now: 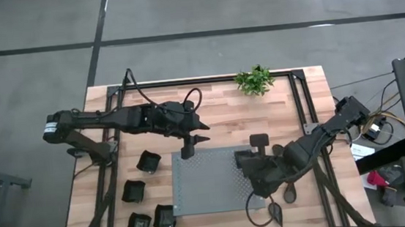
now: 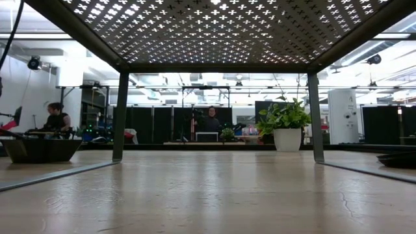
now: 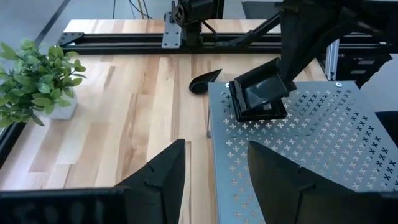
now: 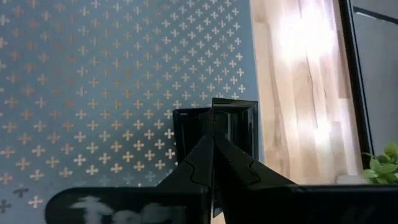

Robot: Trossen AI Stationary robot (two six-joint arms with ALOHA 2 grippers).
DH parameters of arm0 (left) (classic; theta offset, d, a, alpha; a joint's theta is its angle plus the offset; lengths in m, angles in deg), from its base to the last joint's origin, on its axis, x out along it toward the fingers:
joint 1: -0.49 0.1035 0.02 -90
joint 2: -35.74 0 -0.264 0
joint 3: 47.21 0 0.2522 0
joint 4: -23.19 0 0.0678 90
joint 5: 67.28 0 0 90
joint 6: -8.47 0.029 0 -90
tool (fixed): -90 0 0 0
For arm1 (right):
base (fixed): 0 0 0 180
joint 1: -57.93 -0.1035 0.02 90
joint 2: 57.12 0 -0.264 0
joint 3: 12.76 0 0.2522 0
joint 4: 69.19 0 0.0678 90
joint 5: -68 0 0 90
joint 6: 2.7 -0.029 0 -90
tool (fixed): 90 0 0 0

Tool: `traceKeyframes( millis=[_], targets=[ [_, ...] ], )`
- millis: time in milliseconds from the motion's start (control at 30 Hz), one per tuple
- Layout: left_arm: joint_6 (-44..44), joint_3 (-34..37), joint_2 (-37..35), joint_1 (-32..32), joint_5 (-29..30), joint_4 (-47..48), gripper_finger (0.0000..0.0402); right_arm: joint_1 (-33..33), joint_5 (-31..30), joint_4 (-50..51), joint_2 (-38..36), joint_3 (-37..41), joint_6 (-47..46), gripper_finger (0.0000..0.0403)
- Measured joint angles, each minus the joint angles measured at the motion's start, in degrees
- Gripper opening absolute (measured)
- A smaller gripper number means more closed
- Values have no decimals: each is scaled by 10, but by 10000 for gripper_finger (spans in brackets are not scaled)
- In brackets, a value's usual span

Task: Pick & Place Mini shaped plates
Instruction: Stack the square plate on top of the square plate on the shelf

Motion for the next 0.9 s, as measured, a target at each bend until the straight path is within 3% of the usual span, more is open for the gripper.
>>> traceKeyframes(
  millis=[567,900],
  targets=[
    [-3,0,0,0,0,-1,165,0,-17,2,1,6,9,12],
    [-4,0,0,-1,0,-1,165,-1,-21,0,1,8,9,86]
  ],
)
